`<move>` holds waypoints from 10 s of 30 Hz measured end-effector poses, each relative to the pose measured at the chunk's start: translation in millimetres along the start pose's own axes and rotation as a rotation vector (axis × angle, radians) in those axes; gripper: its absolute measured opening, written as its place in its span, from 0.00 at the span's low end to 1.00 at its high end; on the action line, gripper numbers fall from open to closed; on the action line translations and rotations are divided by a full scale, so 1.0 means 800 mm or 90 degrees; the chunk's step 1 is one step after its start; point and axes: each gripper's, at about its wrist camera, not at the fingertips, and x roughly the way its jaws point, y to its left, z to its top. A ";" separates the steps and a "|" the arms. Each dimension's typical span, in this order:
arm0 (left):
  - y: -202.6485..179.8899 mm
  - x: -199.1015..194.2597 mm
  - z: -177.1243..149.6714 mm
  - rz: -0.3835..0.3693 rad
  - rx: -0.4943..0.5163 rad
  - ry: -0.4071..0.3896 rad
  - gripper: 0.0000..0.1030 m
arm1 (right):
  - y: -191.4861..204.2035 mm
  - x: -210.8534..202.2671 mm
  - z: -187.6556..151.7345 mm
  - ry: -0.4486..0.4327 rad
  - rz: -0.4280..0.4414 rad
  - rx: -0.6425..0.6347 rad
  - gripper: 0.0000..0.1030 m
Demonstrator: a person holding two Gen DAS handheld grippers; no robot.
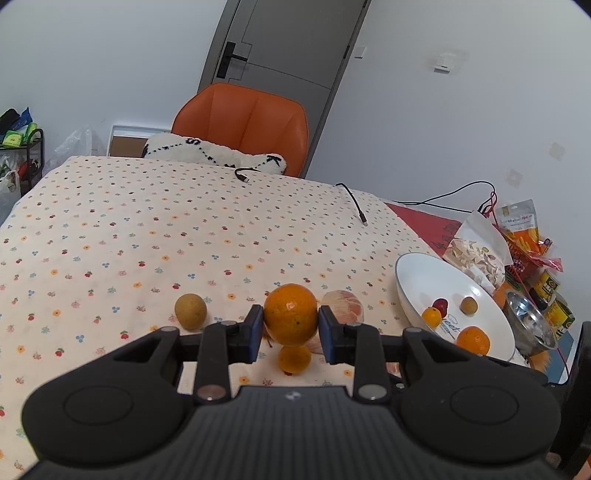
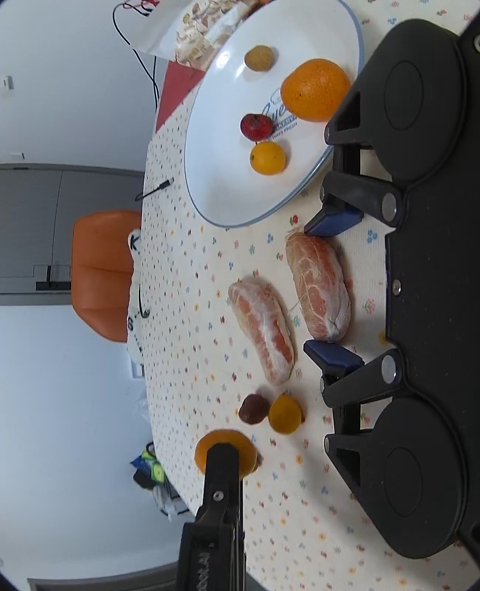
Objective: Organize fruits
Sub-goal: 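Carry the orange and grapefruit segment in both tools to the white plate, then open the left tool over the plate while the right tool releases the grapefruit segment, then move both tools back over the remaining fruits, then grasp a yellow cherry tomato with the right tool while the left tool grasps a brown round fruit, then carry the yellow tomato and brown fruit in both tools to the white plate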
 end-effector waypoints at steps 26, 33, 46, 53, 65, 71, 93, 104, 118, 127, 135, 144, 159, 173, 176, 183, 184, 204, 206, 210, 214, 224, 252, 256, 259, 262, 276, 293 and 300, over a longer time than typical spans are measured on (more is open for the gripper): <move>-0.084 0.030 0.012 -0.084 0.052 -0.003 0.29 | -0.075 -0.080 0.030 -0.111 -0.055 0.055 0.56; -0.112 0.044 0.009 -0.107 0.068 0.007 0.29 | -0.116 -0.093 0.024 -0.120 -0.102 0.084 0.56; -0.150 0.069 0.002 -0.136 0.094 0.031 0.29 | -0.161 -0.099 0.005 -0.111 -0.143 0.117 0.56; -0.166 0.081 -0.005 -0.144 0.103 0.045 0.29 | -0.174 -0.091 -0.005 -0.100 -0.144 0.134 0.56; -0.159 0.070 0.000 -0.095 0.104 -0.009 0.70 | -0.177 -0.087 -0.006 -0.116 -0.131 0.140 0.66; -0.145 0.063 -0.002 -0.072 0.111 -0.009 0.79 | -0.173 -0.092 -0.007 -0.122 -0.122 0.148 0.74; -0.062 0.039 -0.009 0.015 0.055 0.074 0.91 | -0.114 -0.091 -0.002 -0.133 -0.048 0.129 1.00; -0.032 0.017 -0.006 0.044 0.083 0.079 0.92 | -0.096 -0.084 0.003 -0.130 -0.021 0.119 1.00; 0.004 -0.018 -0.003 0.058 0.071 0.039 0.92 | -0.069 -0.074 0.006 -0.121 0.024 0.106 1.00; 0.030 -0.031 -0.003 0.064 0.028 0.023 0.92 | -0.051 -0.070 0.010 -0.113 0.058 0.097 1.00; 0.052 -0.038 -0.005 0.069 0.004 0.017 0.89 | -0.030 -0.065 0.011 -0.098 0.083 0.088 0.99; 0.068 -0.040 -0.006 0.078 0.000 0.007 0.83 | 0.003 -0.049 0.013 -0.069 0.118 0.064 0.74; 0.085 -0.010 -0.006 0.065 -0.004 0.020 0.57 | 0.037 -0.016 0.017 -0.025 0.145 0.055 0.56; 0.088 0.011 -0.004 0.056 0.004 0.030 0.55 | 0.049 0.019 0.019 0.011 0.159 0.057 0.41; 0.088 0.016 -0.003 0.055 0.005 0.031 0.55 | 0.050 0.024 0.020 0.015 0.161 0.053 0.30; 0.084 0.031 -0.002 0.053 0.012 0.034 0.54 | 0.045 0.025 0.022 0.013 0.167 0.062 0.25; 0.083 0.033 -0.001 0.052 0.013 0.034 0.51 | 0.044 0.023 0.023 0.011 0.167 0.062 0.25; 0.066 0.033 0.006 0.049 0.019 0.017 0.22 | 0.021 -0.001 0.031 -0.025 0.142 0.071 0.25; 0.061 0.030 0.008 0.044 0.022 0.014 0.22 | 0.018 -0.004 0.031 -0.030 0.141 0.073 0.25; 0.049 0.024 0.008 0.034 0.029 0.011 0.22 | 0.010 -0.013 0.032 -0.039 0.135 0.077 0.25; 0.038 0.021 0.008 0.026 0.034 0.010 0.22 | -0.001 -0.022 0.031 -0.049 0.125 0.086 0.25; 0.009 0.014 0.007 0.003 0.051 0.003 0.22 | -0.025 -0.043 0.029 -0.072 0.103 0.103 0.25; -0.061 0.023 0.010 -0.047 0.086 -0.005 0.22 | -0.091 -0.086 0.019 -0.110 0.041 0.142 0.25; -0.071 0.027 0.010 -0.056 0.091 -0.004 0.22 | -0.102 -0.089 0.016 -0.113 0.033 0.150 0.25; -0.079 0.031 0.010 -0.064 0.094 -0.002 0.22 | -0.110 -0.091 0.015 -0.114 0.024 0.157 0.25; -0.087 0.037 0.009 -0.071 0.097 0.000 0.22 | -0.120 -0.093 0.013 -0.116 0.013 0.163 0.25; -0.119 0.066 0.008 -0.104 0.113 0.014 0.22 | -0.169 -0.101 0.002 -0.119 -0.048 0.193 0.25; -0.143 0.098 0.008 -0.128 0.127 0.033 0.22 | -0.190 -0.074 -0.002 -0.101 -0.060 0.207 0.25; -0.146 0.102 0.006 -0.133 0.126 0.032 0.25 | -0.193 -0.066 -0.002 -0.101 -0.062 0.211 0.29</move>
